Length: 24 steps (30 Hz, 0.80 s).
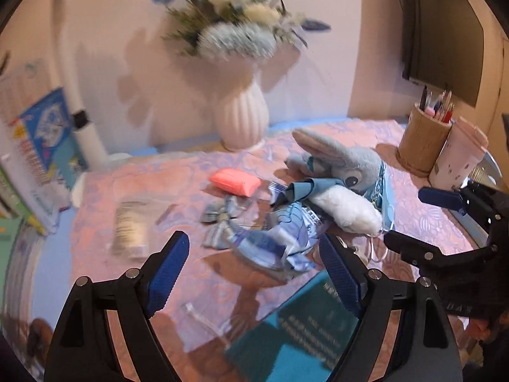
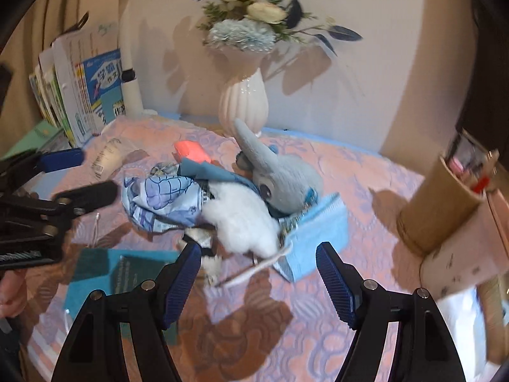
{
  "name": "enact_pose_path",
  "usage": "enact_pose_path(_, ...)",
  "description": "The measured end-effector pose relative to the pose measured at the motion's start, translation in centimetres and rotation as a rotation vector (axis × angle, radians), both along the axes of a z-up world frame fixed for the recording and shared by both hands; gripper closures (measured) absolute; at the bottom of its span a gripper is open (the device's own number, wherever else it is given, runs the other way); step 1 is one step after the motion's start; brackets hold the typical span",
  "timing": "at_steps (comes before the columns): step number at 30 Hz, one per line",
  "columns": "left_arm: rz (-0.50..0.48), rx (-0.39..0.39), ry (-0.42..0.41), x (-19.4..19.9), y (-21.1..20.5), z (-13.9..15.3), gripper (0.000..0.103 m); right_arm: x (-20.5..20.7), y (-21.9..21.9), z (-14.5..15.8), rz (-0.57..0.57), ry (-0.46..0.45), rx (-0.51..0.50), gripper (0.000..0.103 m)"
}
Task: Organize soft objects
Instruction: 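Grasp the blue-white packet with the left tool while the right tool grasps the white plush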
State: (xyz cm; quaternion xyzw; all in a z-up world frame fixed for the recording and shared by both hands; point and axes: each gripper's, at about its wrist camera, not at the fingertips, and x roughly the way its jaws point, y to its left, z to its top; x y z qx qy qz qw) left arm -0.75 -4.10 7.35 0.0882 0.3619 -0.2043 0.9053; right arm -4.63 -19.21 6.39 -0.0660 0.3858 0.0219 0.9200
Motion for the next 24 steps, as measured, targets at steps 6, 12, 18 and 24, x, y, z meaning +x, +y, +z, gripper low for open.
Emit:
enact_pose_path(6, -0.047, 0.04, 0.035, 1.3, -1.9, -2.0, 0.024, 2.2, -0.2, -1.5, 0.031, 0.051, 0.022, 0.04)
enact_pose_path(12, -0.07, 0.022, 0.077, 2.5, -1.8, -3.5, 0.037, 4.5, 0.2, -3.3, 0.041, 0.083, 0.022, 0.043)
enact_pose_path(18, -0.1, -0.034, 0.095, 2.0, -1.6, -3.2, 0.066, 5.4, 0.3, -3.8, 0.031, 0.107, 0.061, 0.067)
enact_pose_path(24, -0.096, -0.164, 0.087, 0.6, 0.6, -0.7, 0.068, 3.6, -4.1, -0.9, 0.073, 0.09, 0.475, 0.068)
